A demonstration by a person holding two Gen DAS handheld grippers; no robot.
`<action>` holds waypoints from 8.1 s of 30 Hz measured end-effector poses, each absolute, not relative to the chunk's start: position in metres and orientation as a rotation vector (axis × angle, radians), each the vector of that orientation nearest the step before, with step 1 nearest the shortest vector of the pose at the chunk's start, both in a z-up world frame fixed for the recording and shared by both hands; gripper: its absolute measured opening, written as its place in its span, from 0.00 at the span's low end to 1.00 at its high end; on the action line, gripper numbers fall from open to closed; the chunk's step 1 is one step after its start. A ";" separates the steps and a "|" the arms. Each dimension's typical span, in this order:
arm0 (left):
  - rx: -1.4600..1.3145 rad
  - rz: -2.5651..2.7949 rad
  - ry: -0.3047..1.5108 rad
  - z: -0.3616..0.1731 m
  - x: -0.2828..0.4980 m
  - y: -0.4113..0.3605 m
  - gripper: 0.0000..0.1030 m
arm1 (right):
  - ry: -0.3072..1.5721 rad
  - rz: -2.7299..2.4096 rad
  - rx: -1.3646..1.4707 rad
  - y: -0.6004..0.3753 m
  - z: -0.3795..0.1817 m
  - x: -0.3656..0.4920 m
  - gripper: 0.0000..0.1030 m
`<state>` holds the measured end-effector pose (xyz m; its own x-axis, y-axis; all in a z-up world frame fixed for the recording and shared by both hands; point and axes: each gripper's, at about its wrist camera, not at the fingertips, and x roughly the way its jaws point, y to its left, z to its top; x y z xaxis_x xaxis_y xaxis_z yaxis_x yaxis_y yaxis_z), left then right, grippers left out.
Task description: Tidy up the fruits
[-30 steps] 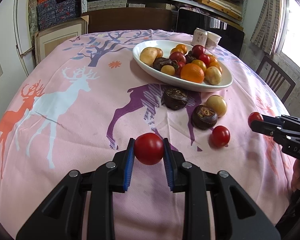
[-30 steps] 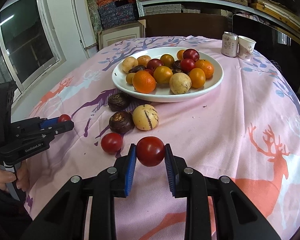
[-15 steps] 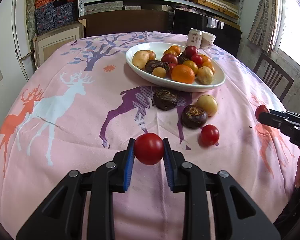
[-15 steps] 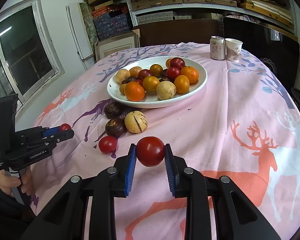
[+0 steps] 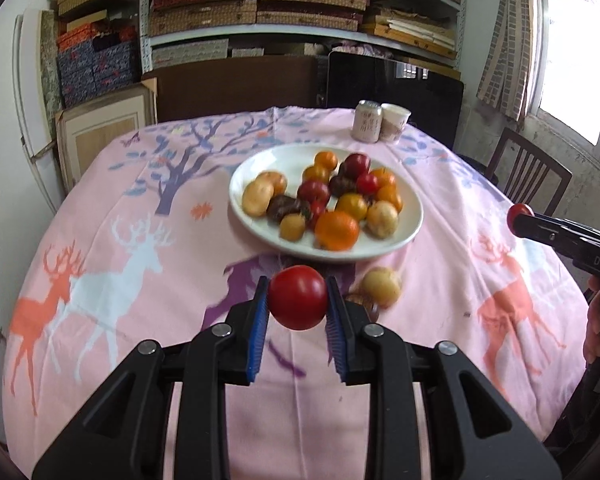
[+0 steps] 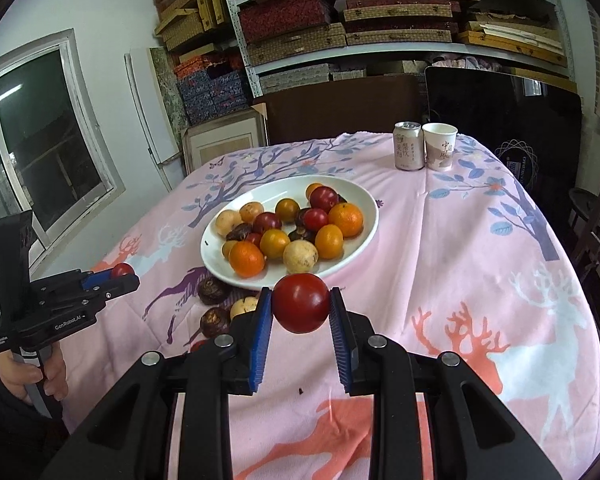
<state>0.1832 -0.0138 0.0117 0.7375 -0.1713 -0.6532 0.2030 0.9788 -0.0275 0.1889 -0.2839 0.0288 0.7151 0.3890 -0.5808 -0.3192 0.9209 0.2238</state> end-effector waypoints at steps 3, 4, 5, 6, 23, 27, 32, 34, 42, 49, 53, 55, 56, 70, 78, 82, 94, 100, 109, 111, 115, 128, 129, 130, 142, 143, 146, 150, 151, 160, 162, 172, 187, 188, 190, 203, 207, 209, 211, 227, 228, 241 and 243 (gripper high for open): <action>0.058 -0.231 0.704 0.020 0.209 -0.024 0.26 | 0.654 0.409 0.111 -0.278 0.039 0.207 0.28; 0.054 -0.241 0.711 0.020 0.222 -0.028 0.26 | 0.646 0.415 0.107 -0.274 0.042 0.216 0.28; 0.049 -0.244 0.715 0.019 0.232 -0.029 0.26 | 0.645 0.419 0.103 -0.269 0.045 0.228 0.28; 0.040 -0.251 0.720 0.018 0.246 -0.032 0.26 | 0.648 0.422 0.103 -0.265 0.046 0.238 0.28; -0.035 -0.242 0.742 -0.007 0.322 -0.023 0.76 | 0.703 0.415 0.056 -0.220 0.005 0.333 0.45; 0.021 -0.269 0.735 -0.002 0.273 -0.024 0.77 | 0.690 0.424 0.070 -0.239 0.013 0.289 0.47; 0.193 -0.286 0.806 -0.030 0.202 -0.051 0.77 | 0.678 0.413 0.081 -0.265 0.008 0.224 0.50; 0.235 -0.296 0.834 -0.045 0.181 -0.062 0.77 | 0.686 0.393 0.101 -0.274 0.001 0.208 0.51; 0.145 -0.269 0.931 -0.073 0.188 -0.069 0.47 | 0.727 0.379 0.140 -0.281 -0.022 0.181 0.50; 0.138 -0.262 0.945 -0.075 0.196 -0.077 0.43 | 0.751 0.390 0.121 -0.276 -0.028 0.178 0.51; 0.110 -0.295 0.948 -0.075 0.201 -0.077 0.28 | 0.779 0.398 0.089 -0.264 -0.032 0.185 0.51; 0.091 -0.310 0.948 -0.074 0.201 -0.075 0.28 | 0.787 0.399 0.081 -0.259 -0.033 0.187 0.51; 0.082 -0.318 0.947 -0.074 0.201 -0.074 0.28 | 0.788 0.399 0.079 -0.258 -0.033 0.187 0.51; -0.004 -0.272 0.852 -0.047 0.163 -0.022 0.28 | 0.864 0.473 -0.016 -0.190 -0.036 0.227 0.50; -0.038 -0.268 0.854 -0.052 0.160 -0.004 0.28 | 0.938 0.458 -0.005 -0.174 -0.060 0.252 0.38; -0.041 -0.278 0.851 -0.052 0.160 -0.005 0.28 | 0.911 0.454 0.004 -0.178 -0.054 0.246 0.37; -0.033 -0.282 0.788 -0.026 0.167 -0.007 0.28 | 0.776 0.475 0.055 -0.227 -0.004 0.209 0.37; -0.014 -0.308 0.714 0.015 0.202 -0.013 0.28 | 0.692 0.420 0.091 -0.256 0.025 0.227 0.37; -0.024 -0.366 0.702 0.037 0.303 -0.030 0.28 | 0.600 0.377 0.112 -0.252 0.036 0.286 0.37; -0.035 -0.362 0.727 0.030 0.328 -0.033 0.28 | 0.606 0.384 0.102 -0.245 0.033 0.301 0.37; -0.043 -0.346 0.780 0.012 0.366 -0.039 0.28 | 0.647 0.394 0.088 -0.230 0.020 0.335 0.37; -0.140 -0.297 0.801 0.001 0.395 -0.021 0.74 | 0.658 0.408 0.047 -0.209 0.009 0.358 0.53; -0.144 -0.297 0.797 0.004 0.389 -0.019 0.74 | 0.659 0.402 0.054 -0.213 0.011 0.354 0.53; -0.156 -0.304 0.791 0.008 0.381 -0.015 0.74 | 0.663 0.398 0.066 -0.218 0.013 0.349 0.53; 0.031 -0.228 0.739 -0.017 0.250 0.002 0.85 | 0.793 0.539 -0.005 -0.201 -0.019 0.238 0.58; 0.035 -0.217 0.745 -0.022 0.246 0.004 0.85 | 0.804 0.549 -0.022 -0.195 -0.024 0.232 0.58; 0.020 -0.150 0.781 -0.037 0.240 0.019 0.85 | 0.846 0.559 -0.075 -0.175 -0.039 0.225 0.58; -0.019 -0.123 0.794 -0.040 0.232 0.037 0.85 | 0.871 0.559 -0.120 -0.153 -0.047 0.224 0.58; -0.025 -0.122 0.794 -0.040 0.230 0.040 0.85 | 0.873 0.560 -0.128 -0.149 -0.048 0.224 0.58; -0.024 -0.120 0.808 -0.045 0.227 0.039 0.85 | 0.889 0.542 -0.149 -0.132 -0.055 0.233 0.58; -0.021 -0.122 0.811 -0.046 0.228 0.038 0.85 | 0.896 0.536 -0.150 -0.131 -0.055 0.235 0.58; -0.015 -0.121 0.817 -0.048 0.229 0.036 0.85 | 0.895 0.517 -0.189 -0.129 -0.057 0.231 0.41; 0.170 -0.214 0.849 -0.060 0.253 -0.043 0.85 | 0.800 0.398 0.078 -0.235 -0.041 0.204 0.41; 0.179 -0.215 0.847 -0.062 0.256 -0.048 0.85 | 0.796 0.398 0.084 -0.238 -0.041 0.203 0.41; 0.192 -0.205 0.848 -0.065 0.262 -0.052 0.78 | 0.792 0.401 0.089 -0.241 -0.041 0.202 0.41; 0.130 -0.251 0.873 -0.065 0.255 -0.038 0.40 | 0.778 0.413 0.107 -0.247 -0.038 0.198 0.41; 0.129 -0.265 0.808 -0.040 0.239 -0.034 0.40 | 0.764 0.413 0.101 -0.252 -0.027 0.198 0.41; 0.123 -0.269 0.778 -0.026 0.238 -0.033 0.40 | 0.743 0.406 0.098 -0.255 -0.017 0.204 0.41; 0.114 -0.267 0.747 -0.011 0.241 -0.033 0.40 | 0.717 0.396 0.098 -0.258 -0.003 0.212 0.41; 0.028 -0.252 0.791 -0.011 0.354 -0.043 0.41 | 0.695 0.414 0.061 -0.225 0.001 0.338 0.41; 0.028 -0.252 0.801 -0.013 0.358 -0.042 0.41 | 0.704 0.427 0.053 -0.221 -0.003 0.344 0.42; 0.004 -0.175 0.782 -0.003 0.283 -0.017 0.95 | 0.686 0.387 0.106 -0.257 0.006 0.269 0.81; 0.006 -0.169 0.774 -0.002 0.253 -0.016 0.95 | 0.685 0.368 0.112 -0.266 0.007 0.238 0.86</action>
<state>0.2528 -0.0157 -0.0025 0.7023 -0.1502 -0.6958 0.1543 0.9864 -0.0571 0.2385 -0.2660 0.0074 0.7126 0.3679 -0.5973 -0.2948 0.9297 0.2209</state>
